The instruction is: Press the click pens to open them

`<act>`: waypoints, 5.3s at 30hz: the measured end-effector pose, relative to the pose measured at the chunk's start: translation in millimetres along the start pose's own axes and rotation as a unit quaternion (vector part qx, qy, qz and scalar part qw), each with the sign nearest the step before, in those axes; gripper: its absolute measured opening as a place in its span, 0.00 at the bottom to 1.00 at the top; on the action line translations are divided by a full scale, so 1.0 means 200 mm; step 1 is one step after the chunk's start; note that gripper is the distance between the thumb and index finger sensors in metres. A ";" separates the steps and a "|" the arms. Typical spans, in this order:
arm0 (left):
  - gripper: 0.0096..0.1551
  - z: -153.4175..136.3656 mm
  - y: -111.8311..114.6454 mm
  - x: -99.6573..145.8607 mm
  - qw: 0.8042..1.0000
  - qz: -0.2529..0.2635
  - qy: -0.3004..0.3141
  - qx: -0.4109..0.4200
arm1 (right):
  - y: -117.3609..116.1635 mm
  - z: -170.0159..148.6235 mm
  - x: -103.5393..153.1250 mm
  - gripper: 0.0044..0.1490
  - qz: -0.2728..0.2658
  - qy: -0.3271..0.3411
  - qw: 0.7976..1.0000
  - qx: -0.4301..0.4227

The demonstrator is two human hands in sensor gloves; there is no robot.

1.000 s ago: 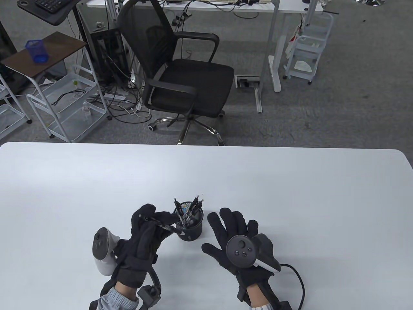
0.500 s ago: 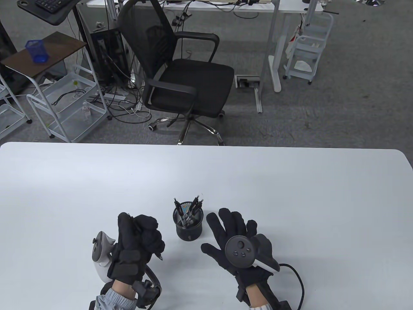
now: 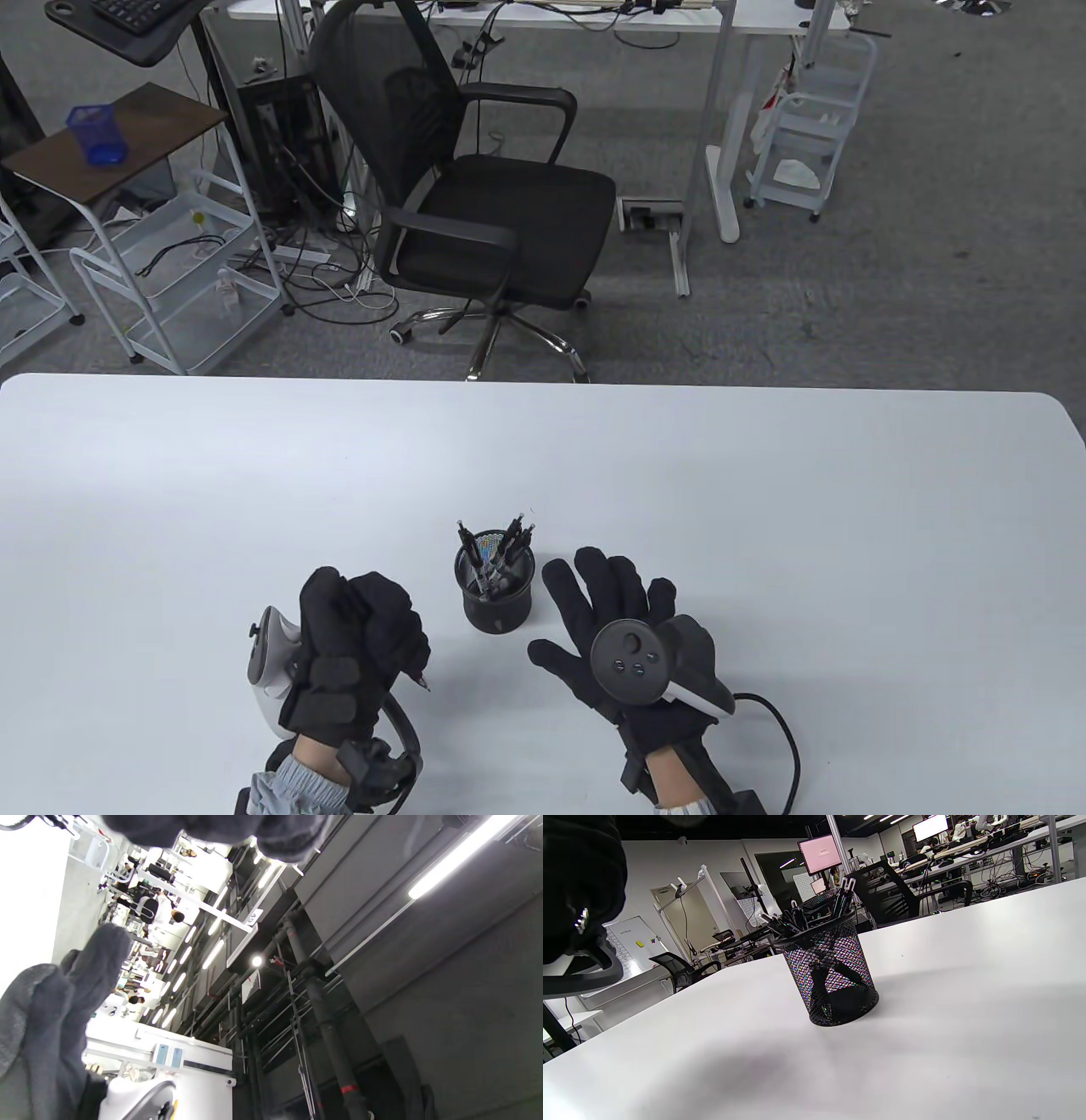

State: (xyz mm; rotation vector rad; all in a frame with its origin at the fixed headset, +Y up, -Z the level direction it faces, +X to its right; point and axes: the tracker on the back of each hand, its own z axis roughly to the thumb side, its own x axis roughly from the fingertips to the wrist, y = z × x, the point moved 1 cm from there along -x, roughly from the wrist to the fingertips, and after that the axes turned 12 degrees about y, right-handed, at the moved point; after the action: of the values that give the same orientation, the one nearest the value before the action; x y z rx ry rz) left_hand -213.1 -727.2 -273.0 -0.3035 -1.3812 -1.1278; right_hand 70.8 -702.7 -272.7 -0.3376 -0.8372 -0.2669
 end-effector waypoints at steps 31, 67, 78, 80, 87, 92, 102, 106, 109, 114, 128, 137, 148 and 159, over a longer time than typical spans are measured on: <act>0.26 0.05 -0.10 -0.07 0.740 -0.005 -0.261 -0.620 | 0.01 0.00 0.00 0.50 0.000 -0.006 1.000 -0.002; 0.36 -0.22 -0.39 0.06 0.550 -0.006 -0.404 -0.731 | 0.03 0.00 0.01 0.50 -0.011 0.006 1.000 -0.009; 0.40 -0.23 -0.39 0.06 0.557 -0.015 -0.409 -0.723 | 0.03 0.00 0.01 0.50 -0.010 0.002 1.000 -0.008; 0.41 -0.23 -0.39 0.06 0.561 -0.015 -0.409 -0.720 | 0.03 0.00 0.01 0.50 -0.009 0.002 1.000 -0.009; 0.43 -0.23 -0.40 0.06 0.573 -0.022 -0.417 -0.705 | 0.03 0.00 0.01 0.50 -0.006 0.001 1.000 -0.008; 0.46 -0.20 -0.32 0.01 0.560 -0.059 -0.467 -0.682 | 0.03 0.00 0.01 0.50 -0.006 0.000 1.000 -0.008; 0.43 0.00 0.05 -0.11 0.624 -0.084 -0.238 -0.739 | 0.03 -0.02 0.01 0.50 -0.003 -0.008 1.000 -0.012; 0.40 -0.07 0.08 -0.11 0.683 -0.107 -0.183 -0.699 | 0.03 -0.01 0.01 0.50 -0.001 -0.006 1.000 -0.010; 0.37 -0.13 0.06 -0.10 0.704 -0.107 -0.182 -0.679 | 0.03 -0.01 0.01 0.50 -0.003 -0.005 1.000 -0.010; 0.37 -0.19 0.06 -0.09 0.706 -0.091 -0.179 -0.679 | 0.04 -0.01 0.01 0.50 -0.005 -0.005 1.000 -0.011; 0.36 -0.33 0.07 -0.10 0.676 -0.079 -0.204 -0.703 | 0.04 -0.01 0.01 0.50 -0.006 -0.005 1.000 -0.014; 0.33 -0.36 0.09 -0.11 0.672 -0.070 -0.200 -0.709 | 0.04 -0.01 0.01 0.50 -0.007 -0.004 1.000 -0.015; 0.28 -0.36 0.07 -0.11 0.697 -0.055 -0.211 -0.683 | 0.04 -0.01 0.01 0.50 -0.009 -0.003 1.000 -0.016; 0.26 -0.29 0.09 -0.13 0.742 -0.055 -0.196 -0.639 | 0.04 -0.01 0.02 0.50 -0.010 -0.004 1.000 -0.016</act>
State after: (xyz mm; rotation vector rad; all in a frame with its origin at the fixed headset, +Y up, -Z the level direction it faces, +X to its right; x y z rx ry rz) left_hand -158.5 -749.5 -301.0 -1.5291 -0.7162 -2.0793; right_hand 77.9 -696.6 -273.6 -0.3596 -0.8448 -0.2979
